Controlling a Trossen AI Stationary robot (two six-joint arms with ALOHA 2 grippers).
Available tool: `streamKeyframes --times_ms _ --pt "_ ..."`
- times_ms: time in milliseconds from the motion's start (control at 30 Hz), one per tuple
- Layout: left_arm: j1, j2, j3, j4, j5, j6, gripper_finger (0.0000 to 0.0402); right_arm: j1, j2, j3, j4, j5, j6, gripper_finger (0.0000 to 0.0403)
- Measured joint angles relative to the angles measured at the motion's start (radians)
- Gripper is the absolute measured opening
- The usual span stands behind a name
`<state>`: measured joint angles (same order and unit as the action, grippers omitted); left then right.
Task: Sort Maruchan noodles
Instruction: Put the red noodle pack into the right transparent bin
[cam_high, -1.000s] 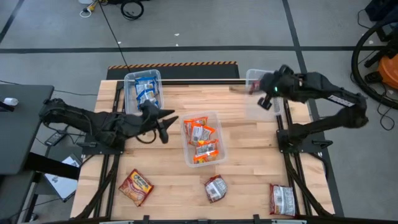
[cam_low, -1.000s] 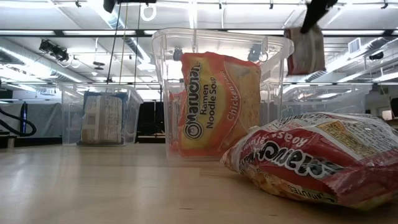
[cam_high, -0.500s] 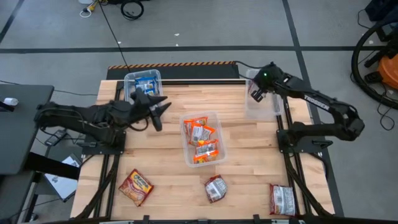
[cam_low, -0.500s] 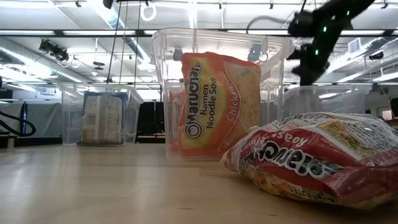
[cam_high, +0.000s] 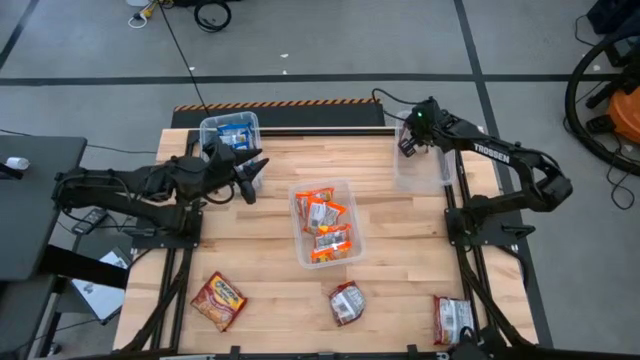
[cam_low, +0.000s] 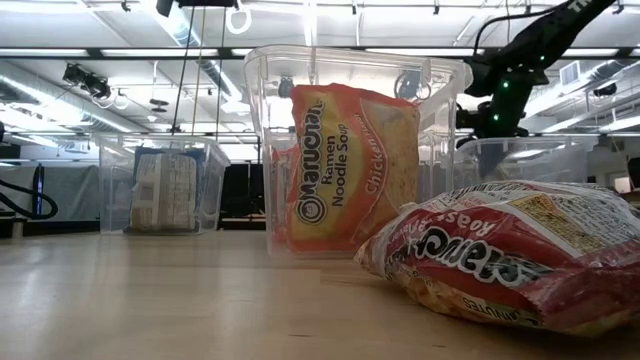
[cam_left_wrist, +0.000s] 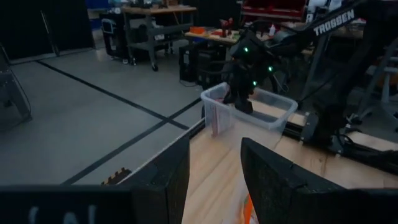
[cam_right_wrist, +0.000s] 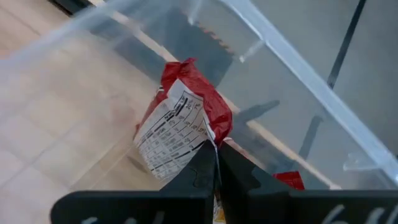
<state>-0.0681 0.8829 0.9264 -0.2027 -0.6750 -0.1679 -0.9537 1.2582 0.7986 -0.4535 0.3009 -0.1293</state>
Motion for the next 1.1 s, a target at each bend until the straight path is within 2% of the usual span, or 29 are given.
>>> streamKeyframes --times_ms 133,500,833,933,1033,1100 --pt "0.0 0.0 0.0 -0.012 0.0 -0.008 0.0149 -0.013 0.007 0.0 0.005 0.008 0.047 0.0035" --pt "-0.002 0.0 0.0 -0.011 0.0 -0.016 0.0149 -0.027 -0.007 0.0 0.011 0.0 0.08 0.0129" --pt "-0.003 0.0 0.0 -0.01 0.048 -0.039 0.0149 0.033 -0.172 0.001 -0.015 0.053 0.119 0.0164" --pt "-0.003 0.0 0.0 0.008 0.049 -0.039 0.0149 0.08 -0.227 0.037 -0.08 0.053 0.107 0.0166" --pt "-0.003 0.0 0.0 0.028 0.062 -0.039 0.0149 0.16 -0.278 0.109 -0.146 -0.005 0.155 0.0167" --pt "-0.003 0.0 0.0 0.038 0.09 -0.039 0.0149 0.234 -0.311 0.147 -0.165 -0.133 0.236 0.0167"
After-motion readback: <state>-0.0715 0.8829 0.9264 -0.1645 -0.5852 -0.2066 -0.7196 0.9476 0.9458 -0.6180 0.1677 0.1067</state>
